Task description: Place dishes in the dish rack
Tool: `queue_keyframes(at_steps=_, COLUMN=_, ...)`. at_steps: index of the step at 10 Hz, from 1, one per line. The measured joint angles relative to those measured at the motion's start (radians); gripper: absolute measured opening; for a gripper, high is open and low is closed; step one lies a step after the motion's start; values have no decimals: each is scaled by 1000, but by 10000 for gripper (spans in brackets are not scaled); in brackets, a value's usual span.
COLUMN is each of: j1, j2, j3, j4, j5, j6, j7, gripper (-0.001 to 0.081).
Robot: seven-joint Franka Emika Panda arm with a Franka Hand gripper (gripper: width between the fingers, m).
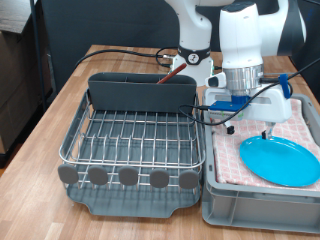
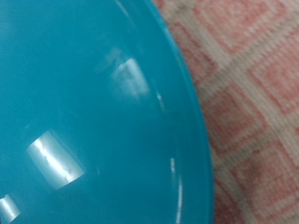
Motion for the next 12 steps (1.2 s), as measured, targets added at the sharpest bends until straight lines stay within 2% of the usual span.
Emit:
queue_keyframes(at_steps=9, j1=4, j2=62, j3=4, j4=76, j5=-6, j6=0, j7=-1, gripper=803)
queue_keyframes(at_steps=10, j1=7, j2=64, j3=2, j4=81, j5=-7, j6=0, j7=-1, gripper=671)
queue_keyframes(at_steps=11, j1=8, j2=66, j3=1, j4=84, j5=-8, j6=0, j7=0, gripper=671)
queue_keyframes(at_steps=12, j1=8, j2=66, j3=0, j4=84, j5=-9, j6=-1, j7=0, gripper=489)
